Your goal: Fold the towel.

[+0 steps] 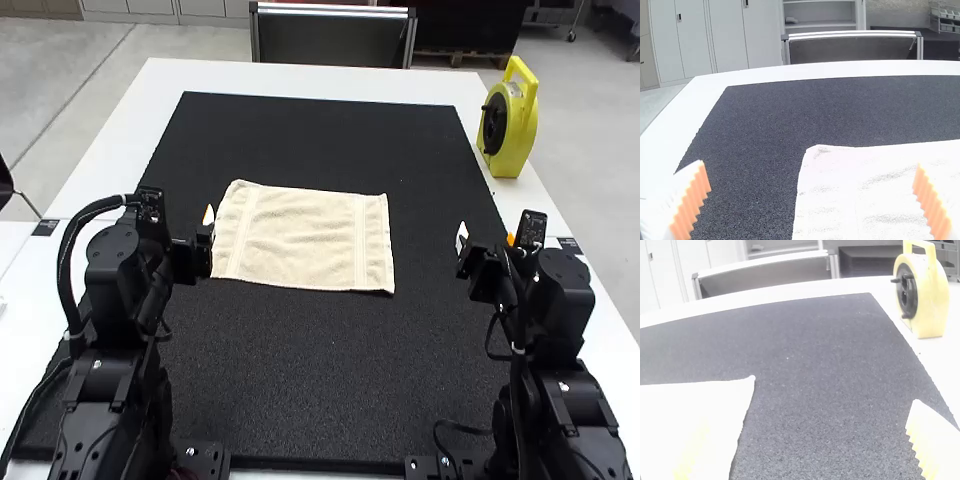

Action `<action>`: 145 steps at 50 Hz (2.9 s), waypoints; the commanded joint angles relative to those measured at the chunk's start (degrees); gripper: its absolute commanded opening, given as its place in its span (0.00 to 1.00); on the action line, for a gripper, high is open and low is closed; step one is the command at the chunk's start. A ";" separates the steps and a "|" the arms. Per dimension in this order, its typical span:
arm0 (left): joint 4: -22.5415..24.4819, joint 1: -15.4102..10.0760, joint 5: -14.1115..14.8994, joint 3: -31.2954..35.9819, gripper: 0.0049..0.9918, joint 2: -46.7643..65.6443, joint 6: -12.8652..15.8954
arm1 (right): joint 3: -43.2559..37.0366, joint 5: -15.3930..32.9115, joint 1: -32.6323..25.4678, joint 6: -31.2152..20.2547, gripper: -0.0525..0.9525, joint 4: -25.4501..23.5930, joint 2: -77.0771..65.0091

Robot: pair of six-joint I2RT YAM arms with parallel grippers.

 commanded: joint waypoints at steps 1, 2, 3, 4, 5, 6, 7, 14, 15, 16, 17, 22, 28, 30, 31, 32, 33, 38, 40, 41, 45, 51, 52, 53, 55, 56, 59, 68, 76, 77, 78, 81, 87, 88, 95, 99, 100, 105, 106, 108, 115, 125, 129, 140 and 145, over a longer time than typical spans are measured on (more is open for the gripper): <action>0.27 0.41 -0.78 -0.23 0.97 -0.65 0.40 | -0.34 0.88 0.29 0.44 0.97 0.08 -0.47; 0.27 0.41 -0.78 -0.23 0.97 -0.65 0.31 | -0.34 0.88 0.29 0.44 0.97 0.08 -0.47; 0.27 0.41 -0.78 -0.23 0.97 -0.65 0.40 | -0.34 0.88 0.29 0.44 0.97 0.08 -0.47; 0.27 0.41 -0.78 -0.23 0.97 -0.73 0.40 | -0.34 0.88 0.29 0.44 0.97 0.08 -0.47; 0.27 0.41 -0.78 -0.23 0.97 -0.65 0.31 | -0.34 0.88 0.29 0.44 0.97 0.08 -0.47; 0.27 0.41 -0.78 -0.23 0.97 -0.65 0.40 | -0.34 0.88 0.29 0.44 0.97 0.08 -0.47; 0.27 0.41 -0.78 -0.23 0.97 -0.65 0.40 | -0.34 0.88 0.20 0.44 0.97 0.08 -0.47; 0.27 0.41 -0.78 -0.23 0.97 -0.65 0.40 | -0.25 0.88 0.29 0.44 0.97 0.08 -0.47; 0.27 0.41 -0.78 -0.23 0.97 -0.65 0.40 | -0.34 0.88 0.29 0.44 0.97 0.08 -0.47; 0.27 0.41 -0.78 -0.23 0.97 -0.65 0.40 | -0.34 0.88 0.29 0.44 0.97 0.08 -0.47; 0.27 0.41 -0.78 -0.23 0.97 -0.65 0.40 | -0.34 0.88 0.29 0.44 0.97 0.08 -0.47; 0.36 0.06 -0.69 -0.32 0.97 -0.65 0.22 | -0.34 0.88 0.29 0.44 0.97 0.08 -0.47; 0.36 0.06 -0.69 -0.23 0.97 -0.65 0.05 | -0.25 0.88 0.29 0.44 0.97 0.08 -0.47; 0.36 0.23 -0.61 -0.23 0.97 -0.65 0.05 | -0.34 0.88 0.29 0.44 0.97 0.08 -0.47; 0.36 0.23 -0.61 -0.23 0.97 -0.65 0.05 | -0.34 0.88 0.29 0.44 0.97 0.08 -0.47; 0.36 0.23 -0.69 -0.23 0.97 -0.73 -0.04 | -0.34 0.88 0.29 0.44 0.97 0.08 -0.47; 0.36 0.23 -0.61 -0.23 0.97 -0.65 -0.04 | -0.34 0.88 0.29 0.44 0.97 0.08 -0.47; 0.36 0.23 -0.69 -0.23 0.97 -0.65 -0.04 | -0.34 0.88 0.29 0.44 0.97 0.08 -0.47; 0.36 0.23 -0.61 -0.23 0.97 -0.65 -0.04 | -0.34 0.88 0.29 0.44 0.97 0.08 -0.47; 0.36 0.23 -0.61 -0.23 0.97 -0.65 0.05 | -0.34 0.88 0.29 0.44 0.97 0.08 -0.47; 0.36 0.32 -0.69 -0.23 0.97 -0.65 -0.04 | -0.34 0.88 0.29 0.44 0.97 0.08 -0.47; 0.36 0.23 -0.69 -0.23 0.97 -0.65 -0.04 | -0.34 0.88 0.29 0.44 0.97 0.08 -0.47; 0.36 0.32 -0.61 -0.23 0.97 -0.65 0.05 | -0.34 0.88 0.29 0.44 0.97 0.08 -0.47; 0.27 0.23 -0.69 -0.23 0.97 -0.65 0.05 | -0.34 0.88 0.29 0.44 0.97 0.08 -0.47; 0.36 0.23 -0.61 -0.23 0.97 -0.65 0.05 | -0.34 0.88 0.29 0.44 0.97 0.08 -0.47; 0.36 0.32 -0.61 -0.23 0.97 -0.65 -0.04 | -0.34 0.88 0.29 0.44 0.97 0.08 -0.47; 0.36 0.32 -0.61 -0.23 0.97 -0.65 0.05 | -0.34 0.88 0.29 0.44 0.97 0.08 -0.47; 0.36 0.23 -0.69 -0.23 0.97 -0.65 0.05 | -0.34 0.88 0.29 0.44 0.97 0.17 -0.47; 0.54 -0.03 -0.61 -0.23 0.97 -0.65 -0.04 | -0.34 0.79 0.29 0.44 0.97 0.25 -0.47; 0.54 -0.12 -0.61 -0.32 0.97 -0.65 -0.04 | -0.25 0.79 0.29 0.44 0.97 0.25 -0.47; 0.54 -0.12 -0.61 -0.32 0.97 -0.65 -0.04 | -0.34 0.79 0.29 0.44 0.97 0.25 -0.47; 0.45 -0.03 -0.61 -0.23 0.97 -0.65 -0.04 | -0.34 0.79 0.29 0.44 0.97 0.08 -0.47; 0.45 0.06 -0.61 -0.23 0.97 -0.65 -0.04 | -0.25 0.79 0.29 0.18 0.97 0.08 -0.47; 0.45 0.06 -0.61 -0.23 0.97 -0.65 -0.04 | -0.34 0.79 0.29 0.18 0.97 0.08 -0.47; 0.54 -0.12 -0.61 -0.23 0.97 -0.73 0.31 | -0.34 0.79 0.29 -0.18 0.97 -0.01 -0.47; 0.89 -0.12 -0.61 -0.32 0.97 -0.73 0.58 | -0.34 0.88 0.29 -0.26 0.97 -0.10 -0.47; 1.06 -0.12 -0.61 -0.23 0.97 -0.65 0.75 | -0.34 0.79 0.29 -0.44 0.97 -0.10 -0.47; 1.50 -0.03 -0.61 -0.23 0.96 -0.65 2.42 | -0.34 0.79 0.29 -0.79 0.97 0.17 -0.47; 1.50 -0.03 -0.61 -0.32 0.96 -0.65 2.77 | -0.34 0.88 0.29 -0.79 0.97 0.17 -0.47; 1.50 -0.12 -0.61 -0.32 0.96 -0.65 4.18 | -0.34 0.88 0.29 -0.79 0.97 0.52 -0.47; 2.91 -0.20 -0.61 -0.23 0.96 -0.65 4.53 | -0.25 0.88 0.03 -0.79 0.97 1.13 -0.47; 4.67 0.41 -0.61 -0.23 0.96 -0.65 3.83 | -0.34 0.88 -1.47 -2.46 0.97 1.57 -0.47; 6.25 0.41 -0.61 -0.32 0.96 -0.65 2.86 | -0.34 0.79 -2.08 -2.81 0.97 2.19 -0.47; 8.89 0.50 -0.61 -0.32 0.96 -0.65 2.86 | -0.34 -0.79 -3.49 -2.11 0.97 5.35 -0.47; 10.99 0.50 -1.05 -0.23 0.96 -0.65 2.77 | -0.34 -1.41 -4.01 -2.11 0.97 8.08 -0.47</action>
